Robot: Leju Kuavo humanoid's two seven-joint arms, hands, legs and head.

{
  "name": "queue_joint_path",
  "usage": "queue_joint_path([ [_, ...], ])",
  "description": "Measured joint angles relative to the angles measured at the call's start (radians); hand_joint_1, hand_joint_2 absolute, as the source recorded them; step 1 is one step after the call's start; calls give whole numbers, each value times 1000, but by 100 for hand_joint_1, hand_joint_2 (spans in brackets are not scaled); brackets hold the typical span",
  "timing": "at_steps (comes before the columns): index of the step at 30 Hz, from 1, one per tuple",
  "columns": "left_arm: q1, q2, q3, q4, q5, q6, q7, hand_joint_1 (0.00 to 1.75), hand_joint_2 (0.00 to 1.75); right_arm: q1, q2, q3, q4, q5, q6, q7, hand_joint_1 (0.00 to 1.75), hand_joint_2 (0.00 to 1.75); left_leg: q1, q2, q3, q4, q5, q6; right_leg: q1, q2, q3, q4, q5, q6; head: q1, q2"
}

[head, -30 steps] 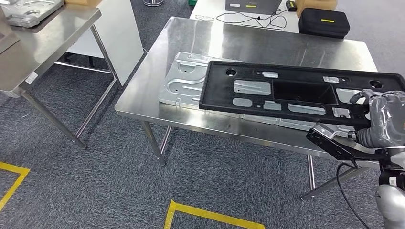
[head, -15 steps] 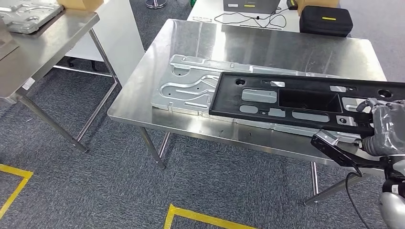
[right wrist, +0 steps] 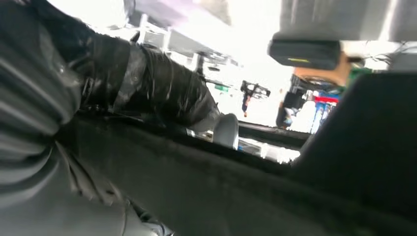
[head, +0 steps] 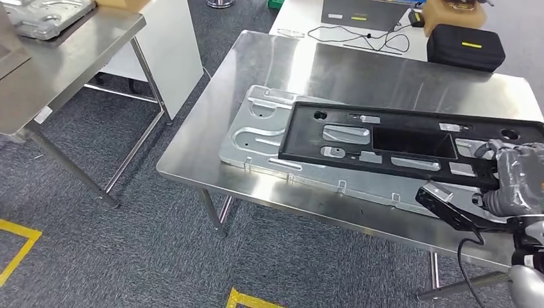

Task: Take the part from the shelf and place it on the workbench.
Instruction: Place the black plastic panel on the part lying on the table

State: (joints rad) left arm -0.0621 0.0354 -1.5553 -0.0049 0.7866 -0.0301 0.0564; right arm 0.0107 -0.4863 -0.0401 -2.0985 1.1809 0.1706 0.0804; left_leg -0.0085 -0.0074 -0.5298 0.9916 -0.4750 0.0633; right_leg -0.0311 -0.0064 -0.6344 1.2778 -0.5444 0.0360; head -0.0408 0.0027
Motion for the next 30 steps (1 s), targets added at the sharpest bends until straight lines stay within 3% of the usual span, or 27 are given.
queue_joint_path([
  [2,1,0,0,0,0,-1,1,0,175,8,2,0,0,3,1,0,175,175,0,-7,34,0,-28,1,2,1,-71,33,-67,2,0,0],
  [3,2,0,0,0,0,-2,2,0,175,12,4,0,1,6,2,0,175,175,0,-11,54,0,-44,0,4,2,-89,15,-83,1,0,0],
  [4,3,-1,0,0,0,-3,3,0,175,15,7,0,1,12,2,0,175,175,0,-15,76,0,-61,-1,5,2,-97,-24,-72,-2,1,0],
  [5,4,-2,0,0,0,-4,3,0,175,17,10,0,2,16,2,0,175,175,0,-17,95,-1,-79,-3,7,2,-99,-79,-22,-6,1,0],
  [6,5,-3,0,0,1,-5,4,0,175,19,13,0,3,20,2,0,175,175,-2,-17,116,2,-99,-6,11,3,-100,-135,55,-12,1,0],
  [8,4,-5,0,0,2,-7,4,0,175,21,20,1,5,21,2,0,175,175,-4,-18,140,-4,-131,-15,19,5,-93,-197,164,-25,0,0],
  [9,3,-6,0,0,2,-8,5,0,175,21,23,1,5,23,2,0,175,175,-5,-18,150,-4,-135,-20,21,6,-88,-204,177,-31,0,0],
  [10,1,-5,0,0,3,-8,6,0,175,19,25,2,5,29,2,0,175,175,-6,-18,148,5,-125,-25,20,7,-76,-206,164,-39,0,0],
  [12,-5,-4,0,0,4,-8,9,0,175,17,36,4,6,50,1,1,175,175,-7,-13,106,98,-74,-35,15,7,-44,-223,147,-53,-1,0],
  [13,-8,-3,0,1,5,-9,10,0,175,15,44,7,8,62,0,3,175,175,-6,-11,63,167,-53,-41,13,7,-24,-232,138,-58,-2,0],
  [14,-10,-3,0,1,6,-9,11,0,175,13,54,11,10,72,0,6,175,175,-3,-8,16,232,-52,-46,12,5,-3,-242,126,-61,-3,0],
  [15,-10,-3,0,1,6,-10,12,0,175,11,63,17,13,82,-1,10,175,175,0,-6,-29,276,-78,-52,11,5,19,-248,114,-62,-4,0],
  [16,-9,-3,0,1,6,-9,13,0,175,11,71,25,15,90,-2,13,175,175,3,-4,-66,297,-127,-56,10,5,42,-253,100,-63,-4,0],
  [18,-6,-3,0,1,6,-9,12,0,175,18,87,38,20,103,-4,20,175,175,7,-1,-114,279,-222,-59,8,8,89,-257,70,-61,-4,0],
  [19,-4,-3,0,1,6,-9,11,0,175,23,94,41,21,105,-5,23,175,175,7,0,-127,244,-230,-58,8,8,112,-257,53,-59,-4,0],
  [20,-1,-3,0,1,6,-10,8,0,175,31,102,43,23,106,-7,26,175,175,7,0,-133,195,-192,-53,9,8,133,-256,36,-58,-4,0],
  [22,8,-2,0,1,7,-10,3,0,175,46,118,46,28,107,-9,29,175,175,2,-2,-138,95,-29,-39,11,10,165,-253,4,-52,-3,0],
  [23,9,-1,0,1,8,-10,1,0,175,54,126,47,30,108,-10,30,175,175,-2,-4,-137,68,39,-34,13,13,174,-250,-11,-47,-3,0],
  [24,10,-1,0,1,9,-9,-1,0,175,64,136,47,32,108,-11,29,175,175,-5,-6,-136,58,76,-29,13,16,180,-248,-24,-40,-2,0],
  [27,4,-1,0,1,17,-9,-14,0,175,100,161,47,33,111,-13,26,175,175,-3,-9,-118,49,76,-21,12,17,194,-245,-53,-24,-2,0],
  [29,1,-1,2,1,25,-11,-32,0,175,125,178,47,33,112,-17,24,175,175,1,-9,-103,33,72,-11,10,14,162,-175,-94,-17,-1,0],
  [30,1,0,4,1,28,-12,-41,0,175,138,187,47,34,112,-20,24,131,131,1,-9,-98,31,68,-7,10,13,124,-112,-119,-15,0,0],
])
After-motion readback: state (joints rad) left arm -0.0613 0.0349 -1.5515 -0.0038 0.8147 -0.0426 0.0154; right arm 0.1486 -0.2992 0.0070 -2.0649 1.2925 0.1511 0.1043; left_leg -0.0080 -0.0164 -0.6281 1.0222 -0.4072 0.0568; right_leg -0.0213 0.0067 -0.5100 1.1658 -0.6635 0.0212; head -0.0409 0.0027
